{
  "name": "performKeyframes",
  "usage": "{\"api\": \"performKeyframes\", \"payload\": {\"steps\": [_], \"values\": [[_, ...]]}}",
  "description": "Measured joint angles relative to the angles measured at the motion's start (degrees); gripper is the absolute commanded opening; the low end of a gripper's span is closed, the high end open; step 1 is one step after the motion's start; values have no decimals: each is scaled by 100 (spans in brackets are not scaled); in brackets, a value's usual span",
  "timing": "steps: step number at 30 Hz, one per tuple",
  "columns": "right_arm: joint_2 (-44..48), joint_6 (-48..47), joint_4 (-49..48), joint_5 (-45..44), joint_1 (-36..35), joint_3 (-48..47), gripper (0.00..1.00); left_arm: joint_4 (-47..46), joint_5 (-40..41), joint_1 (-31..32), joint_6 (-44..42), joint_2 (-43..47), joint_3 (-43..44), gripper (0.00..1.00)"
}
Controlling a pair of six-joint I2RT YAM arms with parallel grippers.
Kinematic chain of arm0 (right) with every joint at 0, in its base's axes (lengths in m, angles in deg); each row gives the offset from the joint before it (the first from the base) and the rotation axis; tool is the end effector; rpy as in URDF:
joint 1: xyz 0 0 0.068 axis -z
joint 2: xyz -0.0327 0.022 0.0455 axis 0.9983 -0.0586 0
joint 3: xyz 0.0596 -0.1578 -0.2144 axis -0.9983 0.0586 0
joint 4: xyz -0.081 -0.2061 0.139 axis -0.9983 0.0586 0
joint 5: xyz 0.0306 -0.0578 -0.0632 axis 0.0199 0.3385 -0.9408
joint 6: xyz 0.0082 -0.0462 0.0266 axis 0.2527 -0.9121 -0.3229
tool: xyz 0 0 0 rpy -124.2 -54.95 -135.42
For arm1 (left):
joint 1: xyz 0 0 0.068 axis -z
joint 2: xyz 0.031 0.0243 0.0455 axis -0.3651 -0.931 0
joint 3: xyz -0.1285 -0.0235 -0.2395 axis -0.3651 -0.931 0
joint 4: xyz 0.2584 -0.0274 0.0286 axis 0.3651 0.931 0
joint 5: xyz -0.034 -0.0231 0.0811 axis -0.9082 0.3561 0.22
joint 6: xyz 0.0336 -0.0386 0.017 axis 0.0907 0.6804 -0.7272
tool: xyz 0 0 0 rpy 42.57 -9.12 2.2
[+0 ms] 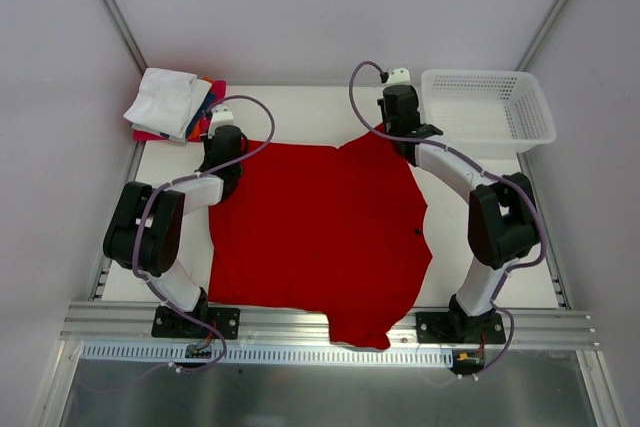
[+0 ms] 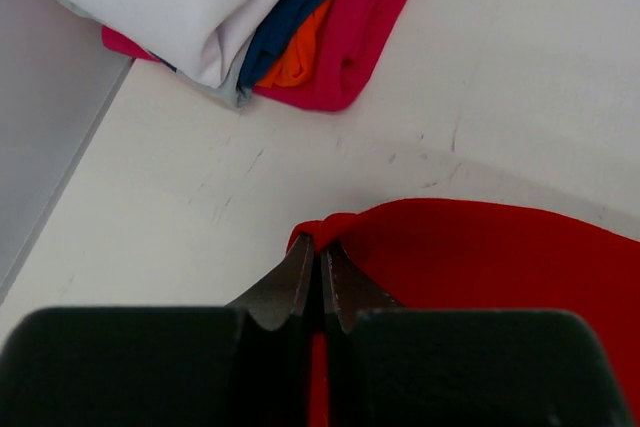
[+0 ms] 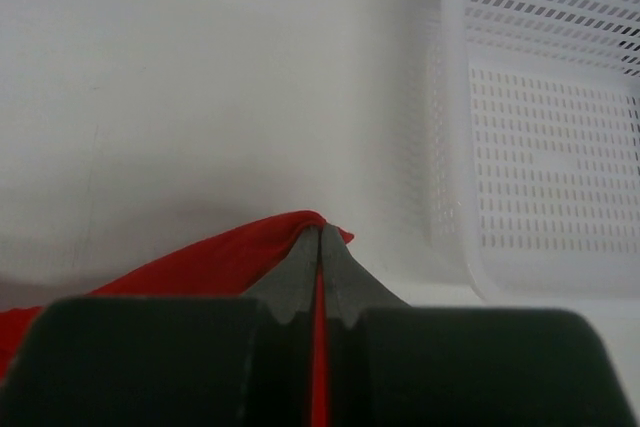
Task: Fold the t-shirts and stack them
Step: Flatten out the tshirt
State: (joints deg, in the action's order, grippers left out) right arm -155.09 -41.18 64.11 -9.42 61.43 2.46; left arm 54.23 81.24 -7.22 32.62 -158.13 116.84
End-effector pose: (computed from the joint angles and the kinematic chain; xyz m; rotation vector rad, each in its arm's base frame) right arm 0.3826 0.1621 0.2854 -0.3994 1.8834 -0.3709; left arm 0.3326 -0.0607 0.2015 -0.2474 1.8231 0.4674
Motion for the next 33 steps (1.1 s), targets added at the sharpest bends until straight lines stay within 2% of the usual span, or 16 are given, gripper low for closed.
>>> {"api": "performKeyframes", "payload": {"steps": [14, 21, 31, 33], "values": [[-1447, -330, -96, -92, 177, -1349, 0, -114, -87, 0, -680, -1394, 1357, 0], [-2000, -442, -138, -87, 289, -1969, 0, -146, -85, 0, -1027, -1818, 1963, 0], [-2756, -568, -160, -85, 334, -2627, 0, -232, 221, -4, -1519, -2555, 2562, 0], [-2874, -603, -162, -79, 332, -2752, 0, -140, 297, -7, -1550, -2706, 2728, 10]]}}
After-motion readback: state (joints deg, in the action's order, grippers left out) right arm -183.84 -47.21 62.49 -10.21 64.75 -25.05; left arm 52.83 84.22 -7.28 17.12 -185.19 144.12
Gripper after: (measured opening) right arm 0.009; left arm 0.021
